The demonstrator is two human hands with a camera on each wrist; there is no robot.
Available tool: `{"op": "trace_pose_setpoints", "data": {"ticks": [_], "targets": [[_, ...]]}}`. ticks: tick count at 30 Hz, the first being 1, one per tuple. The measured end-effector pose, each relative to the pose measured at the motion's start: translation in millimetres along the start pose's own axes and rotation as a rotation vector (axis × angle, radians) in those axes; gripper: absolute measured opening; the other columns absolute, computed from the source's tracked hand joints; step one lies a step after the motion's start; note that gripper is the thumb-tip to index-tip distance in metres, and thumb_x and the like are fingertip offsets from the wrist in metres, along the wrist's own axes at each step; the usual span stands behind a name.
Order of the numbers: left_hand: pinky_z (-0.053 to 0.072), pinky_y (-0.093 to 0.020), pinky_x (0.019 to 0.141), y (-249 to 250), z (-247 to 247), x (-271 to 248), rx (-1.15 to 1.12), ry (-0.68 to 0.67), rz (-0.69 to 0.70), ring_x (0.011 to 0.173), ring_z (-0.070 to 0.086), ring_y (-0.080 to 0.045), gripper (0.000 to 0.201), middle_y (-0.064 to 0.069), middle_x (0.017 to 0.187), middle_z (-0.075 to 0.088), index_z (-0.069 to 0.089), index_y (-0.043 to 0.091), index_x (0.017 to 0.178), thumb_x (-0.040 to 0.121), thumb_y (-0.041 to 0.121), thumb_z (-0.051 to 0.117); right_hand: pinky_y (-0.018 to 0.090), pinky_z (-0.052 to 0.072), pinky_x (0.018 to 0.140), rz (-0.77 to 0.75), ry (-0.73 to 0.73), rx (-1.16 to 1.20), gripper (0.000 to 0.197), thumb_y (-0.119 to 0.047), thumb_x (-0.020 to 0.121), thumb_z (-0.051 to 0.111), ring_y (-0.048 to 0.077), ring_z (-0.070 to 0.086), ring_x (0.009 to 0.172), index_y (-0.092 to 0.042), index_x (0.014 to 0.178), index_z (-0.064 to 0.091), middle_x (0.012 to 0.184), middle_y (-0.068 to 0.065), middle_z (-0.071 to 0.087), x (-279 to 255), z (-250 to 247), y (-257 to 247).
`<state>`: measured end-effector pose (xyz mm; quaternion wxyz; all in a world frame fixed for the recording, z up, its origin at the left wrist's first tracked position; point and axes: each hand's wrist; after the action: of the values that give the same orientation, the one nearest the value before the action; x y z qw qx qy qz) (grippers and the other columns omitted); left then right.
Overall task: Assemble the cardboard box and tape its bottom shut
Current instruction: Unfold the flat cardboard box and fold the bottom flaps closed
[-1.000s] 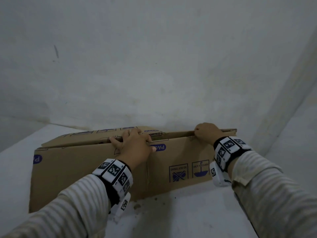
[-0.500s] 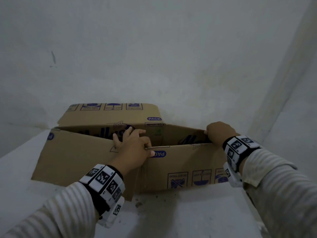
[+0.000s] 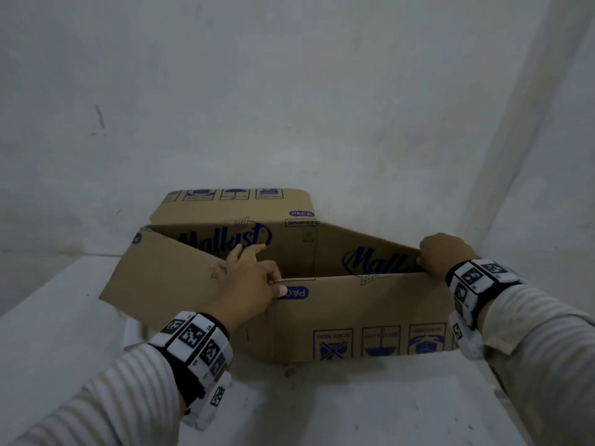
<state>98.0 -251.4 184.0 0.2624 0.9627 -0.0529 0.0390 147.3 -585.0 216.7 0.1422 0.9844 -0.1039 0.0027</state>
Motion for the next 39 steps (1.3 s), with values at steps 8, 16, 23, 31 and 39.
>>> {"op": "trace_pose_setpoints", "data": {"ticks": [8, 16, 23, 31, 39], "targets": [[0.019, -0.044, 0.115, -48.5, -24.6, -16.6, -0.075, -0.005, 0.060, 0.143, 0.012, -0.029, 0.028, 0.000, 0.156, 0.021, 0.052, 0.036, 0.061, 0.080, 0.029, 0.071, 0.027, 0.042, 0.055, 0.048, -0.059, -0.033, 0.039, -0.017, 0.093, 0.049, 0.013, 0.043, 0.050, -0.012, 0.055, 0.041, 0.059, 0.001, 0.046, -59.0, -2.4, -20.1], [0.027, -0.049, 0.114, -83.2, -37.5, -19.4, -0.147, -0.009, 0.054, 0.148, 0.009, -0.026, 0.025, -0.011, 0.158, 0.020, 0.054, 0.036, 0.063, 0.078, 0.028, 0.073, 0.030, 0.044, 0.060, 0.110, -0.008, 0.013, 0.039, -0.015, 0.093, 0.049, 0.021, 0.050, 0.061, -0.013, 0.055, 0.041, 0.059, 0.001, 0.044, -107.7, -8.1, -47.2], [0.032, -0.041, 0.109, -96.8, -43.7, -30.9, -0.105, -0.059, 0.025, 0.148, 0.012, -0.023, 0.013, -0.011, 0.157, 0.023, 0.055, 0.023, 0.078, 0.085, 0.024, 0.066, 0.027, 0.040, 0.052, 0.102, 0.017, 0.088, 0.039, -0.016, 0.093, 0.049, 0.019, 0.048, 0.056, -0.012, 0.055, 0.040, 0.058, 0.001, 0.043, -120.5, -3.6, -56.8], [0.044, -0.034, 0.076, -84.4, -30.9, -32.6, -0.218, -0.119, -0.091, 0.105, 0.052, -0.027, 0.042, -0.011, 0.123, 0.048, 0.050, 0.015, 0.102, 0.079, 0.045, 0.069, 0.029, 0.042, 0.060, 0.078, -0.010, 0.237, 0.036, -0.030, 0.096, 0.045, 0.023, 0.054, 0.070, -0.010, 0.067, 0.050, 0.068, 0.003, 0.051, -132.4, 6.5, -36.7], [0.036, -0.031, 0.059, -73.0, -21.5, -49.5, -0.192, 0.068, -0.167, 0.086, 0.053, -0.024, 0.042, -0.009, 0.103, 0.054, 0.051, 0.012, 0.087, 0.074, 0.044, 0.074, 0.031, 0.041, 0.065, 0.059, 0.162, 0.364, 0.023, -0.019, 0.097, 0.042, 0.032, 0.062, 0.086, -0.008, 0.079, 0.052, 0.092, 0.016, 0.063, -146.6, 13.0, -38.1]]}}
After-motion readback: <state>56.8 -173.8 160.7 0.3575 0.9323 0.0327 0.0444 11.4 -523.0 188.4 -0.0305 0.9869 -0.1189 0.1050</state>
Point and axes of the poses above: each hand's wrist, its own x-axis towards the middle knuckle, its own z-axis out of the palm, y = z × x
